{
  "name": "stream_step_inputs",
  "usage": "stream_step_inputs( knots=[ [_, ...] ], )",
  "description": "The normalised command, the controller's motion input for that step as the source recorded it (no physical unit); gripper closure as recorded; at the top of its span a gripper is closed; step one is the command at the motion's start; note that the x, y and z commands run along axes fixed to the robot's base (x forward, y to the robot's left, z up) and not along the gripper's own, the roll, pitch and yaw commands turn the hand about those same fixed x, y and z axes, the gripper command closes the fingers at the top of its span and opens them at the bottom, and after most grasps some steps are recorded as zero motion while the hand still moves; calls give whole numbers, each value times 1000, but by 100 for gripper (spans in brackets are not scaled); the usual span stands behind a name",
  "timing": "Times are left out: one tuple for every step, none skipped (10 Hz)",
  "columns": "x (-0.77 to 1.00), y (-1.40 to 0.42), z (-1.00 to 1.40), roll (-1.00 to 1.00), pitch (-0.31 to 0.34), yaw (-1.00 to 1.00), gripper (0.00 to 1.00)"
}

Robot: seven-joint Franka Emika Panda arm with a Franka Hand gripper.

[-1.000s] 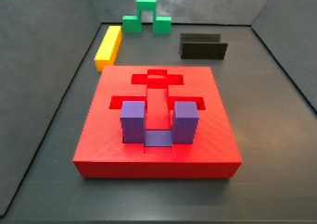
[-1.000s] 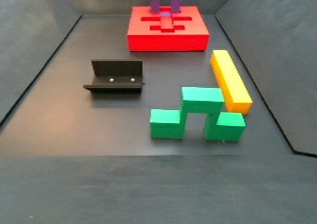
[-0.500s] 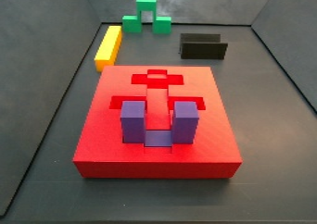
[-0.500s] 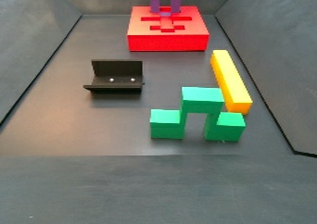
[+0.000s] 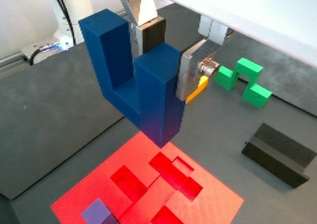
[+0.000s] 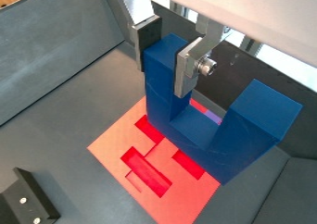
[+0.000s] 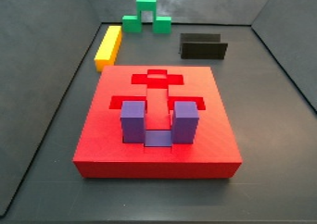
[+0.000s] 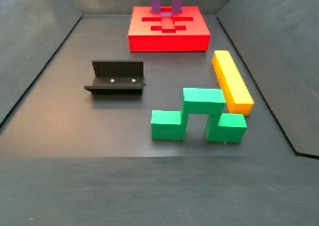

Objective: Pick up the blue object. Move up. Place the blue object on the fixture. Regrasp the blue object. Move to above the board. Insert the blue object.
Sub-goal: Insert the blue object.

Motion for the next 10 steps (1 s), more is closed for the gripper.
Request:
stream_step_inputs(
  knots=[
    [0,0,-17,0,0,0,100],
    [411,106,-206,-56,41,0,100],
    [643,177,-403,-89,4,9,100],
    [729,297,-540,-133,0,23,100],
    [680,320,-609,-196,-74,17,100],
    [557,283,-617,-211,-144,11,100],
    [391,211,-606,-187,-204,11,100],
    [240,154,-609,-146,-257,29,100],
    [154,120,-603,-96,-301,54,100],
    [71,100,-597,-21,-307,57,100]
  ],
)
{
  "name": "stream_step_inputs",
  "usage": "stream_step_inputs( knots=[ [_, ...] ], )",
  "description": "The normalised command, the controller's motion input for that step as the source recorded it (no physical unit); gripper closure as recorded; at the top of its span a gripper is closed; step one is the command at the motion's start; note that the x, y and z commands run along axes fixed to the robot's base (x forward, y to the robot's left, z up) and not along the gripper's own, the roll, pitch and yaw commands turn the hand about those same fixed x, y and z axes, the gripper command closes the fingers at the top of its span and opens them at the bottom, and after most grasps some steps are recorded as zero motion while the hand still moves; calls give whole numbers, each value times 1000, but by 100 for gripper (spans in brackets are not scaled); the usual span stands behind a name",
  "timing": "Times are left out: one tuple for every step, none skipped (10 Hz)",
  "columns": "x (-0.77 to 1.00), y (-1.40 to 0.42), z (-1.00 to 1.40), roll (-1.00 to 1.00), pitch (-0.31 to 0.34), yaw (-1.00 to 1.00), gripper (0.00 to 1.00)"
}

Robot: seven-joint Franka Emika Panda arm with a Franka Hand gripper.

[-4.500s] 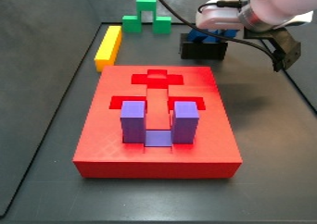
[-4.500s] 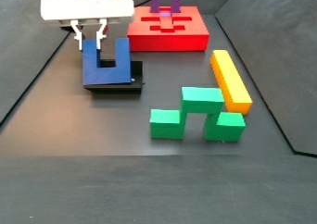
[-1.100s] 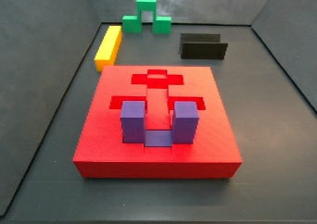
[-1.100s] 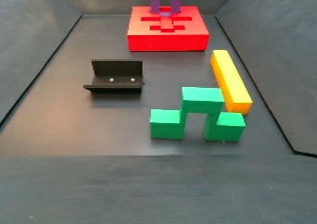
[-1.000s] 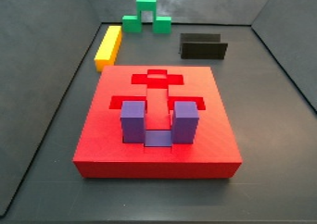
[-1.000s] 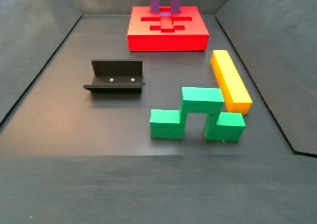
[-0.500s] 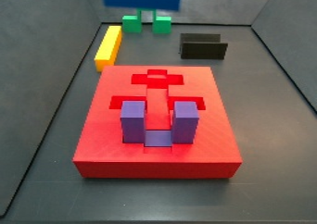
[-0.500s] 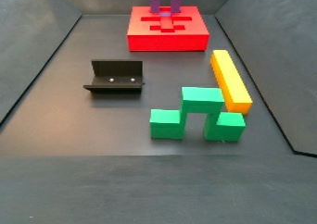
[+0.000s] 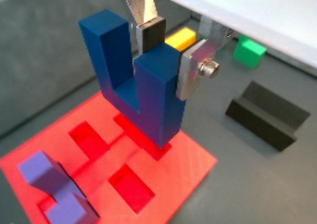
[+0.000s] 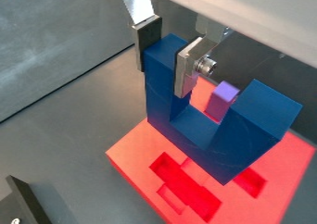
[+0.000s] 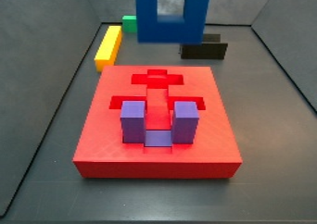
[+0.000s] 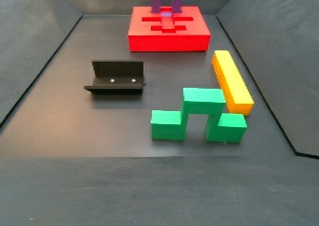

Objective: Pick up the blue object. Move up. Place the blue object on the fixture. Regrasp the blue object. Move to above the board. Insert the blue object.
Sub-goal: Insert the blue object.

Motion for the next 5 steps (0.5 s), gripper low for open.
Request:
stream_step_inputs(
  knots=[
    [0,46,-623,19,-294,46,100],
    [0,51,-594,47,-251,17,100],
    [0,20,-620,103,-234,17,100],
    [0,86,-623,199,-153,66,100],
    [63,43,-560,349,0,74,100]
  ],
)
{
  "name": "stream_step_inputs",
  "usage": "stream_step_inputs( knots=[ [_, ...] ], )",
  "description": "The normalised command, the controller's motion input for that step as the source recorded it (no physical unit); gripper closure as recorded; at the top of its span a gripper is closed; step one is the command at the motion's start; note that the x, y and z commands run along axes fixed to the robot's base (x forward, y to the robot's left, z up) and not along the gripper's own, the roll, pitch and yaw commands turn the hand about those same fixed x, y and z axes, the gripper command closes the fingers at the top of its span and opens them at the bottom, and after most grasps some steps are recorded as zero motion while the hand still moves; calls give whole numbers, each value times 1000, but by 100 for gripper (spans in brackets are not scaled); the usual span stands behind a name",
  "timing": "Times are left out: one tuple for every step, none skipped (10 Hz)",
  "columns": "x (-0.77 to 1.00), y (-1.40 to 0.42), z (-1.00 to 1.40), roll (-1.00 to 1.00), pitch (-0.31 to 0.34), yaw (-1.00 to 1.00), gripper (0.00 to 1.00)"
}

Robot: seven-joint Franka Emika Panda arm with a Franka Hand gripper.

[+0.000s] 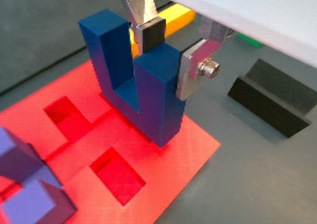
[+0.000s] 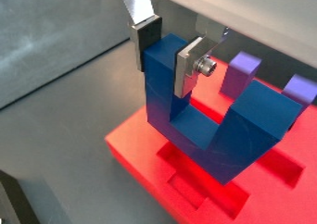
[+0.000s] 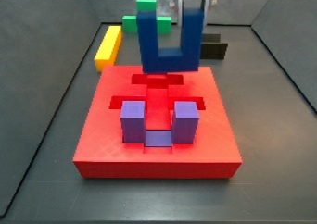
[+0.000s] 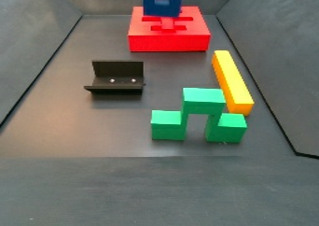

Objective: Pick up the blue object. Move up. Place the blue object on the fixture. Regrasp the blue object. Move to above the board. Insert the blue object.
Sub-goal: Insert the blue object.

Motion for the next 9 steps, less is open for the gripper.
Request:
stream_step_inputs(
  knots=[
    [74,0,-466,350,0,111,100],
    [0,0,-420,280,0,63,100],
    [-83,-66,-257,171,-13,0,100],
    [-251,0,0,20,-49,0,100],
    [-260,0,0,10,-49,0,100],
    [-309,0,0,0,-74,0,100],
    [-257,0,0,0,-90,0,100],
    [-229,0,-89,0,-84,0,100],
    [-126,-66,-154,20,-67,0,100]
  ],
)
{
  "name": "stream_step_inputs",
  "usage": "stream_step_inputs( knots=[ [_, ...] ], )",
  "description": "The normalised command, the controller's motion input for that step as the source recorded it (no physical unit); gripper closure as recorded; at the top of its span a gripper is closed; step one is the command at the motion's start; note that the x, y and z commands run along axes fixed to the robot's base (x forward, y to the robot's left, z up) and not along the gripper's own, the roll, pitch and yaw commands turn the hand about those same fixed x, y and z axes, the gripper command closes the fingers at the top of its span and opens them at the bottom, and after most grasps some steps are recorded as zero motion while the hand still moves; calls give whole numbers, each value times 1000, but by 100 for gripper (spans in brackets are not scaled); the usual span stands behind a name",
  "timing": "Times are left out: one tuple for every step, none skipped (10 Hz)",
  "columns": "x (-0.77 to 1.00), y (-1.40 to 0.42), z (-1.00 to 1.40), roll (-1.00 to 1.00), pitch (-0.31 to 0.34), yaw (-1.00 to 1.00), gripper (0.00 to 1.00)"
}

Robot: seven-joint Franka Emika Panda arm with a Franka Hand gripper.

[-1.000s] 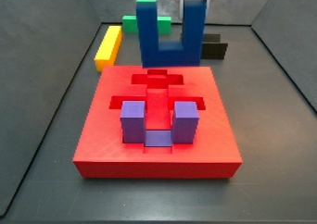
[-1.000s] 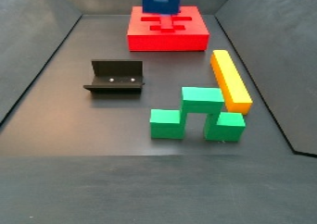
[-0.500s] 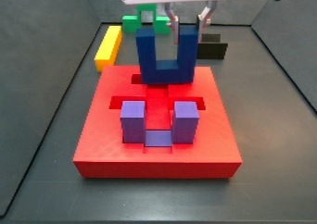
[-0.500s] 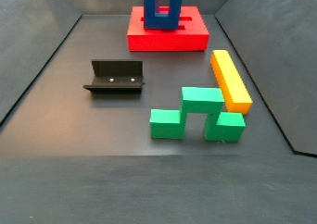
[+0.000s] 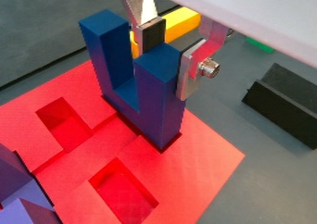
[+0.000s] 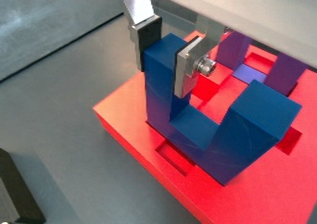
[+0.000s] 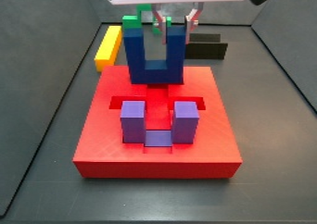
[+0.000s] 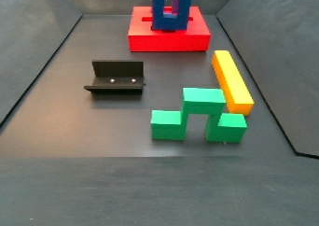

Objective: Pick up the blue object. Move up. Place the blue object on the fixture. Regrasp the blue object. Move to above the board. Insert the blue object.
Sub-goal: Insert the blue object.

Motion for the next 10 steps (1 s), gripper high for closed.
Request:
stream_step_inputs(
  knots=[
    [0,-63,-86,33,-7,0,100],
    [37,-94,-94,51,0,14,100],
    [129,-86,-40,57,0,46,100],
    [149,0,-54,77,10,51,100],
    [166,51,-106,86,40,63,100],
    [157,209,-189,50,14,100,100],
    [194,217,-211,59,20,114,100],
    [194,200,-234,79,20,143,100],
    [20,0,-603,99,0,80,100],
    [17,0,-674,74,-17,69,100]
  ],
)
